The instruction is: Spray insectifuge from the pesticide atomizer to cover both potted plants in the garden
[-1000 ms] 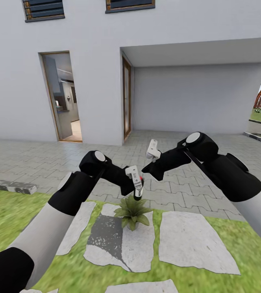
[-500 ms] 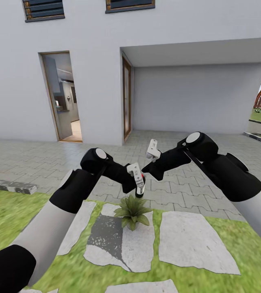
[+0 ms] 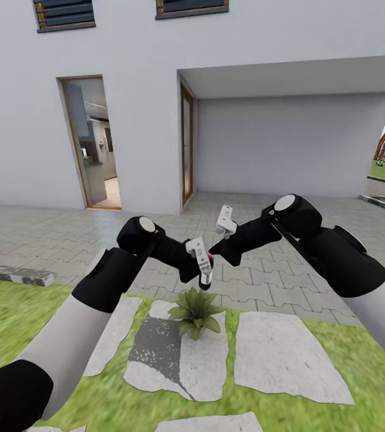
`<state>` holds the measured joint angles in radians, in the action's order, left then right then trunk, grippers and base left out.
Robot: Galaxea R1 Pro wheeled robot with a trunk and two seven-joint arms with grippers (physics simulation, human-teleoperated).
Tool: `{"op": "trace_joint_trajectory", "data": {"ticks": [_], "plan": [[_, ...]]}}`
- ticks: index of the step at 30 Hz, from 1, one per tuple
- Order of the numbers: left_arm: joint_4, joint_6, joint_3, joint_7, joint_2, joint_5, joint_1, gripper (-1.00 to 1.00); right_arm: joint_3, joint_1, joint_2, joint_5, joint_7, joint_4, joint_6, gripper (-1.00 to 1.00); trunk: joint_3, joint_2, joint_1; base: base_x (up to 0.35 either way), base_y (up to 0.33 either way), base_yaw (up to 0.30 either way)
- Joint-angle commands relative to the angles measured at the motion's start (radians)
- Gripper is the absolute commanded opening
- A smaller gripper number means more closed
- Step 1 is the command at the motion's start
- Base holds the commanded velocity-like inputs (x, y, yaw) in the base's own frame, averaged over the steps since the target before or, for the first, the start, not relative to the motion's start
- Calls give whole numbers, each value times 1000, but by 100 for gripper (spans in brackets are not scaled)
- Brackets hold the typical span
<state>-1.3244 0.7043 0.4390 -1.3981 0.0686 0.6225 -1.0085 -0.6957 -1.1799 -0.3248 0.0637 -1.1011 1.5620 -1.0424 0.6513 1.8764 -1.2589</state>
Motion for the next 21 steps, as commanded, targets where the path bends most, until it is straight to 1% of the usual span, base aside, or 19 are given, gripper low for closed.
{"op": "trace_joint_trajectory", "data": {"ticks": [1,7,21], "plan": [[-1,10,-3,-9,1,8,-1,-100,-1,-1,0,7,-7,1,-5,-100,1,1,0,0,0,0],[-1,10,-12,-9,2,8,-3,-100,-1,-1,0,7,-8,1,-5,-100,1,1,0,0,0,0],[-1,10,-14,-9,2,7,-7,-100,-1,-1,0,7,-7,0,-5,-100,1,1,0,0,0,0]]}}
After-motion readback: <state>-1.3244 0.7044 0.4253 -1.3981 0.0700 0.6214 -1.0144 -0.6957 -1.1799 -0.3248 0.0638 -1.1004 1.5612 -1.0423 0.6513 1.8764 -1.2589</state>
